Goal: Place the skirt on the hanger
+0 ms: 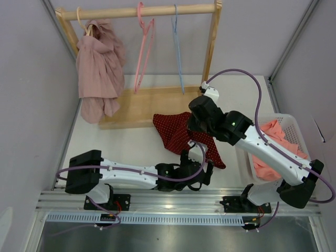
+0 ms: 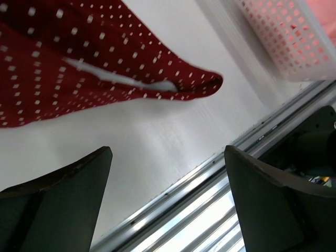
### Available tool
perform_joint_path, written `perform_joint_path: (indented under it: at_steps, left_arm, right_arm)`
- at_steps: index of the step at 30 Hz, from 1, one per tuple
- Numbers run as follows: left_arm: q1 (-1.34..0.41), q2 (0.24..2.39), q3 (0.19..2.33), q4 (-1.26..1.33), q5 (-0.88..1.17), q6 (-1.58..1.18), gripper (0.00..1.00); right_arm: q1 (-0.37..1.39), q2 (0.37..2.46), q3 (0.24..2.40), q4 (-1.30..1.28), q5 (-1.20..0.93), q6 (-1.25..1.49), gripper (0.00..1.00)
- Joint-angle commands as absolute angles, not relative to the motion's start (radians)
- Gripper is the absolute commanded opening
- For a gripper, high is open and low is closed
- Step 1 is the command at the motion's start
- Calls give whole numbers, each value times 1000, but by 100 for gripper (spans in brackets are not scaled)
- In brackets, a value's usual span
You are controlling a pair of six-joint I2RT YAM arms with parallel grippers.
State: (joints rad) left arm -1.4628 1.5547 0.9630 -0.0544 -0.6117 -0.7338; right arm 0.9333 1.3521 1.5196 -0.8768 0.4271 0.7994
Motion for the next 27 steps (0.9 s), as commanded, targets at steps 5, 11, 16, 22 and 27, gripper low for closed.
perform_joint_path:
  at_steps: [5,11,16,22,27]
  left_arm:
    - [-1473,1655,1097,23,-716,-814,98]
    - [-1470,1752,1181,-86,-730,-899,99]
    - [-1462,1799,1265,-236,-726,-998,99]
    - [-1419,1830,1269,-268,-701,-1077,99]
    - [-1388,1861,1269,-256,-678,-1089,97]
  right_arm:
    - [940,1353,1539,-874,440,793,0]
    - [940,1354,1537,-867,428,792,0]
    - [943,1355,1532,-864,423,793,0]
    - [943,1356,1526,-854,422,795,0]
    - [943,1362,1535,-854,423,790,0]
